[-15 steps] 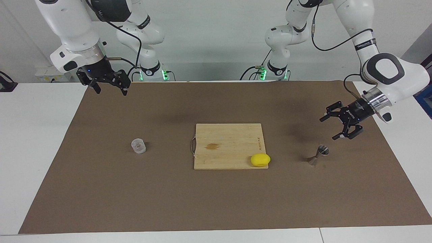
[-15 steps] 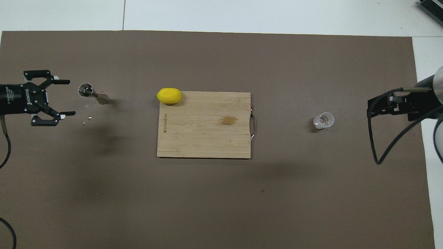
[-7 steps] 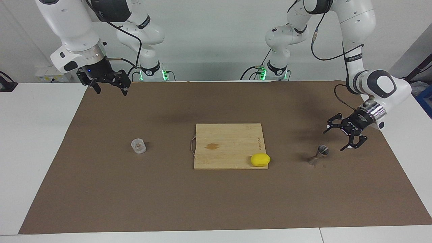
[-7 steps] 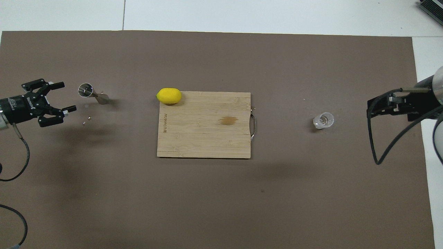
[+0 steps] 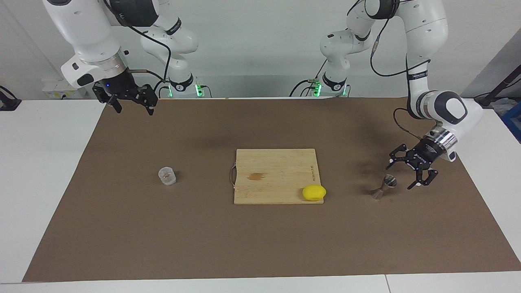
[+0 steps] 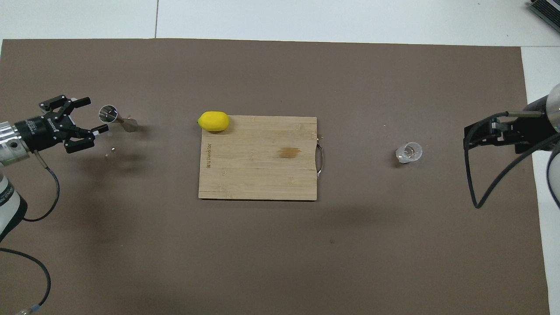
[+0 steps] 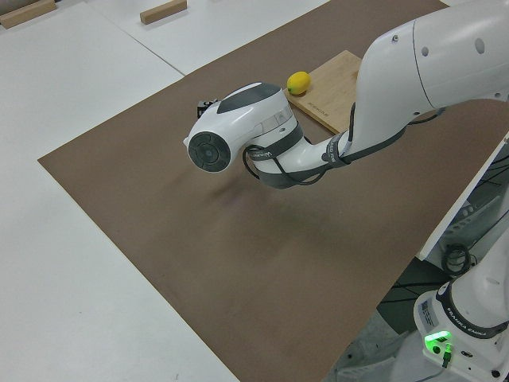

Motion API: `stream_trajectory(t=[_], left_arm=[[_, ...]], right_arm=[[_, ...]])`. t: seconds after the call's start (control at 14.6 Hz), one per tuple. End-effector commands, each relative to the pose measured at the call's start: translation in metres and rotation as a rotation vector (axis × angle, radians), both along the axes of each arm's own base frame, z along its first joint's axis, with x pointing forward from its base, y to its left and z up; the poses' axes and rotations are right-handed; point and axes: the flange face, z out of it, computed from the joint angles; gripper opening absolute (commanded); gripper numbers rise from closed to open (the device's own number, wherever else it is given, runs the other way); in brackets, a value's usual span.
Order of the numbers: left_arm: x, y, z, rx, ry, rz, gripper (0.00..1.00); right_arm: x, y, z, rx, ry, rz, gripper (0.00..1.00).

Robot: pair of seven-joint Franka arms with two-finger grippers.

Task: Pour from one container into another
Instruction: 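Reach the left gripper to the small dark cup and grasp it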

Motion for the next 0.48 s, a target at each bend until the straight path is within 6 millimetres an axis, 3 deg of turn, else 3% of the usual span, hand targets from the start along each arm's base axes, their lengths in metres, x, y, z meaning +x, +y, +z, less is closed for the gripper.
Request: stream_trajectory(t=[0.0,0.21,0.41], left_arm=[[0.0021,-0.0147,-0.0100,0.012,-0.004,0.024,1.00],[0.0016,-0.0194,-0.0143,0.022,0.003,0.032,1.00],[0.0007,-0.0193,-0.0156,0.023,0.006,0.034,0.93]], right_arm=[[-0.0064,-0.0003,0.0003,0.007,-0.001,0.014,1.00],[-0.0068,0.0005,0.0001,0.006,0.002,0.016,1.00],[-0.0064,-0.0011,0.0003,0.007,-0.001,0.013,1.00]])
